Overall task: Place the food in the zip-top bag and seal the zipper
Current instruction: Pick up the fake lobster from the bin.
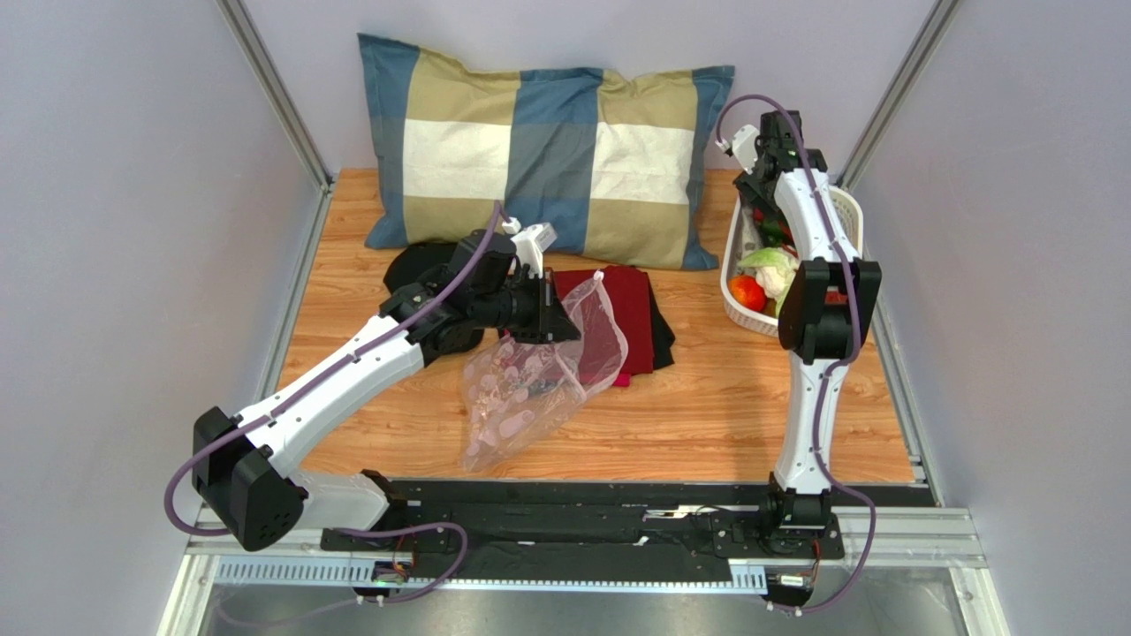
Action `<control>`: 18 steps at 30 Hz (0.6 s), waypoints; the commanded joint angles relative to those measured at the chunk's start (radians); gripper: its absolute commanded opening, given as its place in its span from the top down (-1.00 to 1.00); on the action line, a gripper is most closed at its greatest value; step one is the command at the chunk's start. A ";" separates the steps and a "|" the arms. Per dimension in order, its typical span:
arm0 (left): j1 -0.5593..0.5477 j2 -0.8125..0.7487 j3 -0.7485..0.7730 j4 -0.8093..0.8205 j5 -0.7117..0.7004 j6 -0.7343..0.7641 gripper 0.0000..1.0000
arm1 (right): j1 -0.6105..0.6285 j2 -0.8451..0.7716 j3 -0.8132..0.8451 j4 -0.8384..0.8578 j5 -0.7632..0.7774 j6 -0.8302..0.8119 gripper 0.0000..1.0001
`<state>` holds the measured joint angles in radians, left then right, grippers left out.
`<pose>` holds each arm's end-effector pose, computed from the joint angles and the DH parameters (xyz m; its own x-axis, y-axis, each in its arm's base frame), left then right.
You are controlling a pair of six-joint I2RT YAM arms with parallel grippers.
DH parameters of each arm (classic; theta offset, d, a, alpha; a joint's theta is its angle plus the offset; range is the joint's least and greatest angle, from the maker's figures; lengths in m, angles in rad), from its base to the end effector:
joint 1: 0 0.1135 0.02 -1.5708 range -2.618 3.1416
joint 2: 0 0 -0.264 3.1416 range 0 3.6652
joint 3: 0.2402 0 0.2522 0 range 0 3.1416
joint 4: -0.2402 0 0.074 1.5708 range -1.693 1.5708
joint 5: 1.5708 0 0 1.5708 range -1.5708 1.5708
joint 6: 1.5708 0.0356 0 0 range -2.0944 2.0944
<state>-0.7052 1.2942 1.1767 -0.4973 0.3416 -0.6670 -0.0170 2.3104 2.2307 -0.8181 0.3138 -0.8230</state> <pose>0.2101 -0.1945 0.3363 -0.8518 -0.0404 -0.5223 0.3719 0.6556 -0.6572 0.5139 -0.0197 0.2645 -0.6846 -0.6858 -0.2469 -0.4314 0.6542 -0.6212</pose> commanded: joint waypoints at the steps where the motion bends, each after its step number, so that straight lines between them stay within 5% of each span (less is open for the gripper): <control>1: 0.003 -0.004 0.009 0.029 0.025 0.010 1.00 | 0.003 0.011 -0.006 0.034 0.024 -0.030 -0.21; 6: 0.003 0.001 0.015 0.028 0.027 0.012 1.00 | 0.005 0.017 -0.020 0.034 0.028 -0.041 -0.02; 10: 0.003 0.005 0.020 0.023 0.030 0.014 1.00 | 0.005 0.004 -0.019 0.036 0.041 -0.041 0.40; 15: 0.003 0.008 0.023 0.022 0.031 0.010 1.00 | 0.003 -0.045 -0.039 0.037 0.036 -0.044 0.63; 18: 0.003 0.016 0.027 0.022 0.036 0.009 1.00 | 0.005 -0.066 -0.046 0.037 0.037 -0.053 0.99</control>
<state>-0.7052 1.3018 1.1767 -0.4973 0.3580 -0.6674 -0.0143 2.3165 2.1983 -0.7937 0.3386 -0.8581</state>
